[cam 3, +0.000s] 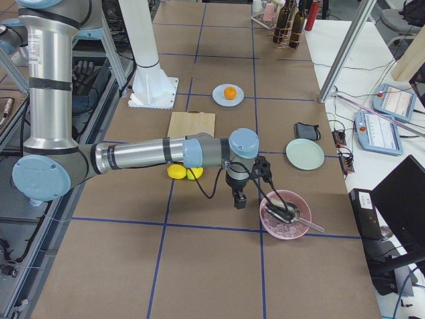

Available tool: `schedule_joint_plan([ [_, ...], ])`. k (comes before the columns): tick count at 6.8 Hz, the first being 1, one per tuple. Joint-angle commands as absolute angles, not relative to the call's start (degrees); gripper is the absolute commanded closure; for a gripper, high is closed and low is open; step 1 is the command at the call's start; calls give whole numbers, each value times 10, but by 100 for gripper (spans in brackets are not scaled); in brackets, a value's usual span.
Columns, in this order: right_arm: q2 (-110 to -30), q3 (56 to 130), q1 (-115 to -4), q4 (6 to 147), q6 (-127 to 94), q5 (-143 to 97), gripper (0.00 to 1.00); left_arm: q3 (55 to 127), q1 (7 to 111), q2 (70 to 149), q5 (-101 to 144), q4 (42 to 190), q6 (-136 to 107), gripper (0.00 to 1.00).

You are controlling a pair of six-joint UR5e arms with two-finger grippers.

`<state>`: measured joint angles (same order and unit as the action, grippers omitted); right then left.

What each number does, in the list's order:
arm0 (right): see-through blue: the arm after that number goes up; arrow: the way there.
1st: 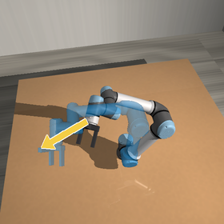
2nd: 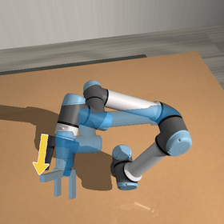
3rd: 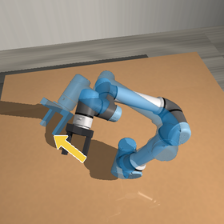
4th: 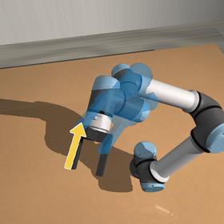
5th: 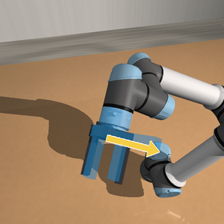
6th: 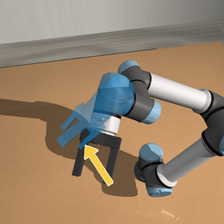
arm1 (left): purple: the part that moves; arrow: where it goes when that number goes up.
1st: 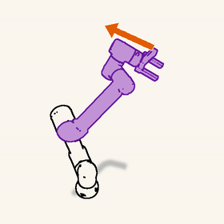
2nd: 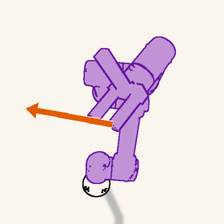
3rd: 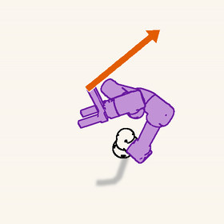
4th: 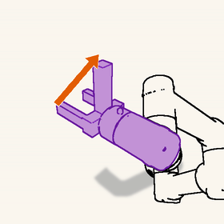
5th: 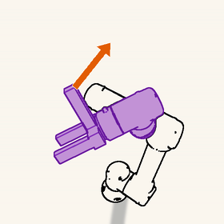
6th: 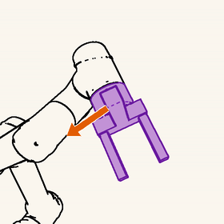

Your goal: Pick orange to plate

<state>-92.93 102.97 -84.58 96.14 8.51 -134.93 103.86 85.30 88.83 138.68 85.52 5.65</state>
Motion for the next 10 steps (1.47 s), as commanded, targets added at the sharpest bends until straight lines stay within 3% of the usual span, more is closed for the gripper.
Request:
schedule_joint_plan([
  [1, -921, 1031, -848, 979, 85, -1352, 0, 990, 855, 895, 1390, 865, 58, 0],
  [10, -916, 1029, -851, 983, 82, -1355, 0, 988, 895, 887, 1390, 856, 108, 0],
])
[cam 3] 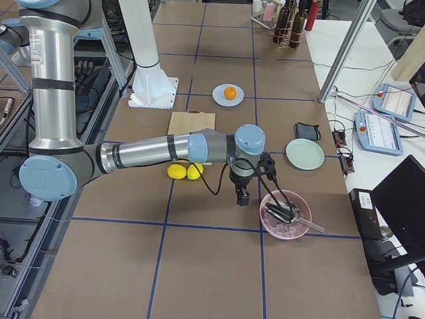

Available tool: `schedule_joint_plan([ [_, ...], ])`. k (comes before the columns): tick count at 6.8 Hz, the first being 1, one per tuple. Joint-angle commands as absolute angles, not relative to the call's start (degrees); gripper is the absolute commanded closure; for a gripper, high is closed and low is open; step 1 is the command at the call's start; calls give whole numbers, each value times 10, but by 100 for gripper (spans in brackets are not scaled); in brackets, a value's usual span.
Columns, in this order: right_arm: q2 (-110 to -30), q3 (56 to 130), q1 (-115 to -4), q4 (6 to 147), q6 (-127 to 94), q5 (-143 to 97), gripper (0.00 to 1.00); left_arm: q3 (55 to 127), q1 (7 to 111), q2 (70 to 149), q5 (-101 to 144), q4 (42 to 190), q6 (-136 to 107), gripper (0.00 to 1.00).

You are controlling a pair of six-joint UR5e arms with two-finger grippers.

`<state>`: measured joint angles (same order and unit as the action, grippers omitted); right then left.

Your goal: Pick orange to plate

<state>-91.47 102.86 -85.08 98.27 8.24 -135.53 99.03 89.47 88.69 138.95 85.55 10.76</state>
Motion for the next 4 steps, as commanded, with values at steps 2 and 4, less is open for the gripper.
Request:
schedule_joint_plan([
  [2, -917, 1030, -851, 983, 82, -1355, 0, 997, 895, 886, 1389, 854, 106, 0],
  [4, -916, 1032, -851, 982, 77, -1366, 0, 997, 895, 889, 1389, 856, 107, 0],
])
